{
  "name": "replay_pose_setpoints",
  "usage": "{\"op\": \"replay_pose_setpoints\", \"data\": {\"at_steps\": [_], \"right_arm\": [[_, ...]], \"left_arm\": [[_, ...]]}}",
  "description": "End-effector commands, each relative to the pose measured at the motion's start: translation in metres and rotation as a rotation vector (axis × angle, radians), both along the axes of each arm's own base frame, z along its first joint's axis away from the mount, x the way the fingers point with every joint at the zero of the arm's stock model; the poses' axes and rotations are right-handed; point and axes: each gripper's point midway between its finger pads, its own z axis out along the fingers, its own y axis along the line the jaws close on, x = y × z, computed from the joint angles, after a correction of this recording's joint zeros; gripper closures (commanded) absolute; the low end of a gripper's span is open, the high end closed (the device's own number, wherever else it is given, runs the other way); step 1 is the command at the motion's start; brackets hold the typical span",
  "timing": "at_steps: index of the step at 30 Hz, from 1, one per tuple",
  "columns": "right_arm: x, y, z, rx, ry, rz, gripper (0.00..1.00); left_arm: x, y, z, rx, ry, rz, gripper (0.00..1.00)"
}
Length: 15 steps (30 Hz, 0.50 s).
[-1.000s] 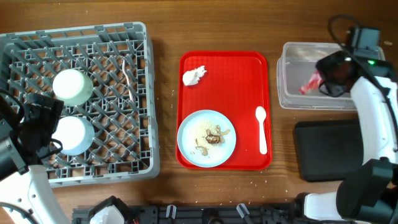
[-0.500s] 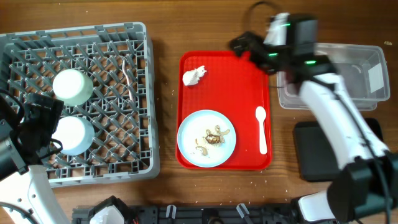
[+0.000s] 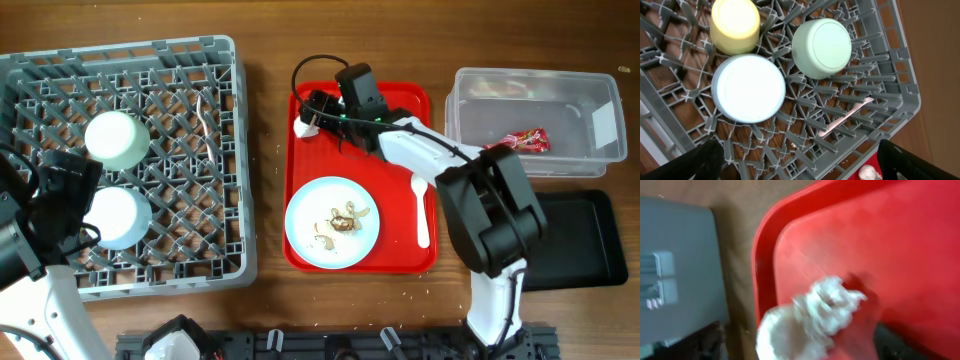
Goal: Sort waste into correct bins and load items into the dishwasher rack
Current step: 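Reach the right gripper to the white tissue and grasp it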
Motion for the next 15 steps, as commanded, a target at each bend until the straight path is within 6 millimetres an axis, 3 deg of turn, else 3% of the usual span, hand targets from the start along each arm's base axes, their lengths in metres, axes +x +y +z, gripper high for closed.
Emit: {"op": "replay_pose_setpoints", "data": {"at_steps": [1, 2, 4, 8, 12, 15], "right_arm": [[-0.008, 0.008, -0.033, 0.021, 0.085, -0.026, 0.27], [-0.010, 0.008, -0.039, 0.013, 0.096, -0.034, 0.38], [-0.011, 0.008, -0.047, 0.006, 0.114, -0.052, 0.49], [-0.013, 0.006, -0.055, -0.009, 0.122, -0.051, 0.93], [-0.001, -0.009, -0.031, 0.004, 0.093, -0.087, 0.96], [0.010, -0.046, 0.012, 0.014, 0.080, -0.158, 0.96]], "left_arm": [[0.001, -0.001, 0.001, -0.002, -0.008, -0.014, 0.00], [0.001, -0.001, 0.001, -0.002, -0.008, -0.014, 0.00], [0.001, -0.001, 0.001, -0.002, -0.008, -0.014, 0.00], [0.001, -0.001, 0.001, -0.002, -0.008, -0.014, 0.00], [0.001, -0.001, 0.001, -0.002, -0.008, -0.014, 0.00], [0.001, -0.001, 0.001, -0.002, -0.008, -0.014, 0.00]]}}
